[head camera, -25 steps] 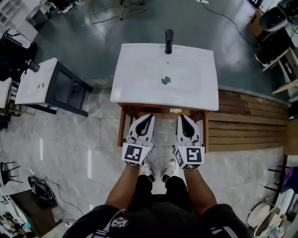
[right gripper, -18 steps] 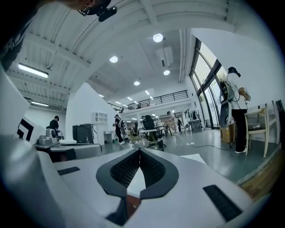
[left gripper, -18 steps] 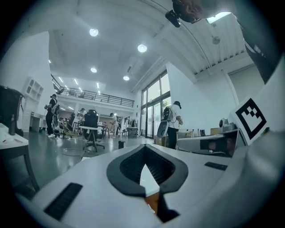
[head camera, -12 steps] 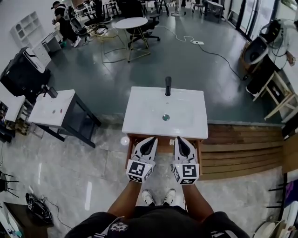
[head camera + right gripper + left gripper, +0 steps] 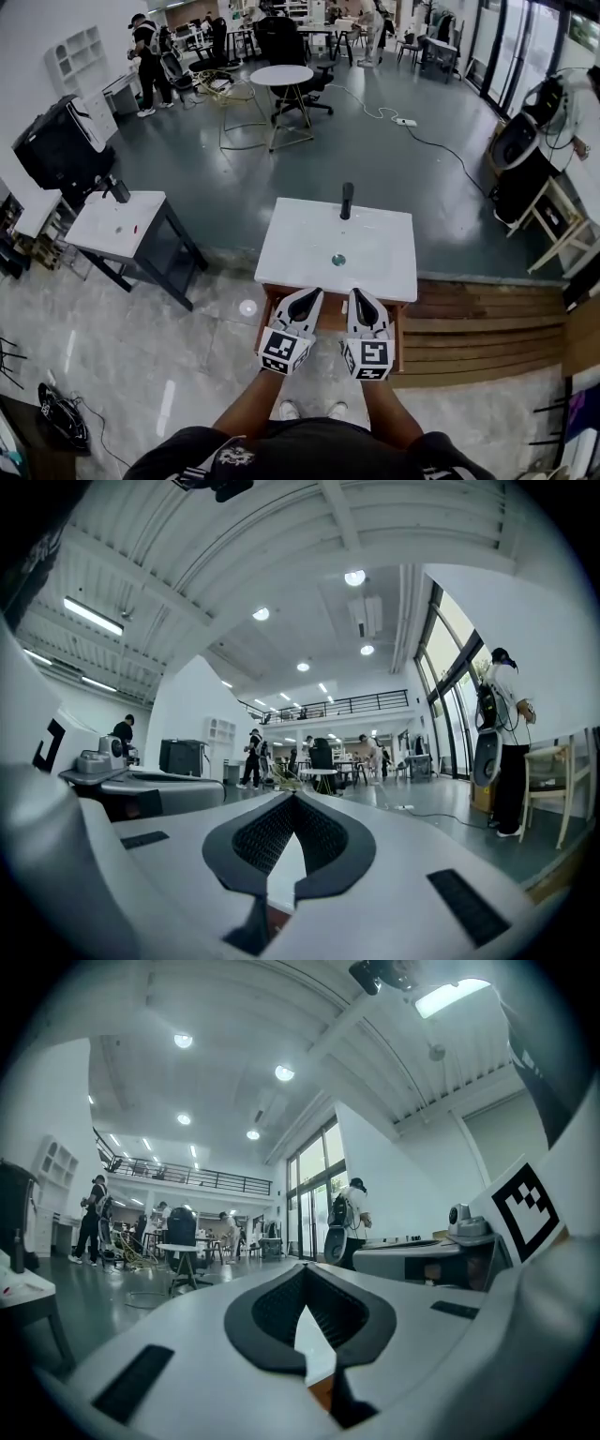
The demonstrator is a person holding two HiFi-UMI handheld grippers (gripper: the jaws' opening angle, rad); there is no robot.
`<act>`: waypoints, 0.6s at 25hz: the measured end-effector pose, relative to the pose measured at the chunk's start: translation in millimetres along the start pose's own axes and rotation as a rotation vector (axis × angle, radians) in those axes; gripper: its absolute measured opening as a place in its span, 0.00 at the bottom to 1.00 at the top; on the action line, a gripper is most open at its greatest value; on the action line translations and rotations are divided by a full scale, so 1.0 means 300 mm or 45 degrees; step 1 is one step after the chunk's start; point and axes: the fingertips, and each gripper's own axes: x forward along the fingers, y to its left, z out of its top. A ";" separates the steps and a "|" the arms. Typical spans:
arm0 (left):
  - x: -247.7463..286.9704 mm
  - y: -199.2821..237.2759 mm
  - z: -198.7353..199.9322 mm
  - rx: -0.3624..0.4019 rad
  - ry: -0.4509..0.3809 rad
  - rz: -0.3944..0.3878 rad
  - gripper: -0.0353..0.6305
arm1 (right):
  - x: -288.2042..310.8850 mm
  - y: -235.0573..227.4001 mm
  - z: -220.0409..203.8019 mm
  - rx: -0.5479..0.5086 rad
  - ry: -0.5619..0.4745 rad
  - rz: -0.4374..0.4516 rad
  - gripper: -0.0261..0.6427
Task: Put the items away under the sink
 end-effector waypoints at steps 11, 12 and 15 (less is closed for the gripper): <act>-0.010 -0.019 0.028 0.009 -0.013 0.031 0.05 | -0.021 -0.002 0.027 -0.011 -0.019 0.039 0.08; -0.013 -0.024 0.028 0.009 -0.011 0.033 0.05 | -0.027 -0.005 0.028 -0.010 -0.018 0.038 0.08; -0.015 -0.042 0.029 0.011 -0.003 0.035 0.05 | -0.043 -0.015 0.028 -0.007 -0.016 0.038 0.08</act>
